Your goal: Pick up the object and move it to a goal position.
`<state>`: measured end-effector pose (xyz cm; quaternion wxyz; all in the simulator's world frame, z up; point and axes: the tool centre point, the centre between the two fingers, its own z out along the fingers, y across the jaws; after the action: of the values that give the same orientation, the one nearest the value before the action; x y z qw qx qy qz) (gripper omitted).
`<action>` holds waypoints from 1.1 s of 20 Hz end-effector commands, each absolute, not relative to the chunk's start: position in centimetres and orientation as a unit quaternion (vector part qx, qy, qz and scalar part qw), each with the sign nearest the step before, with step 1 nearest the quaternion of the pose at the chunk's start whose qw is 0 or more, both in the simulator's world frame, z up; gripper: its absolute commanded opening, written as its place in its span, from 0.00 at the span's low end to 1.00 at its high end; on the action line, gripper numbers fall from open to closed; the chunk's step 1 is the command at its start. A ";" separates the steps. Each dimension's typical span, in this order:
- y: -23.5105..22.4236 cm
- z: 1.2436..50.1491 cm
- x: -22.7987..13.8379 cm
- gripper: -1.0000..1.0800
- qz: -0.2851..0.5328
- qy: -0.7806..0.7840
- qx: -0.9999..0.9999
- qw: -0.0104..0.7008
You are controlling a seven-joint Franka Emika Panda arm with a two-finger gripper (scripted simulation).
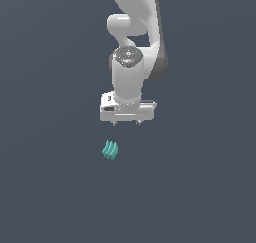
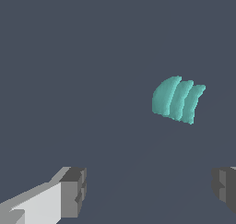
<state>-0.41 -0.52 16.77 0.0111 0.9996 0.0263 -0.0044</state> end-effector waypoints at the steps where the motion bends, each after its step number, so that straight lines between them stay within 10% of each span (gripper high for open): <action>1: -0.5 16.8 -0.4 0.96 -0.004 0.026 1.000 0.011; 22: -0.8 16.7 1.8 0.96 0.007 0.010 1.000 0.016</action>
<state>1.46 -0.35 17.24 0.0171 0.9996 0.0204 0.0077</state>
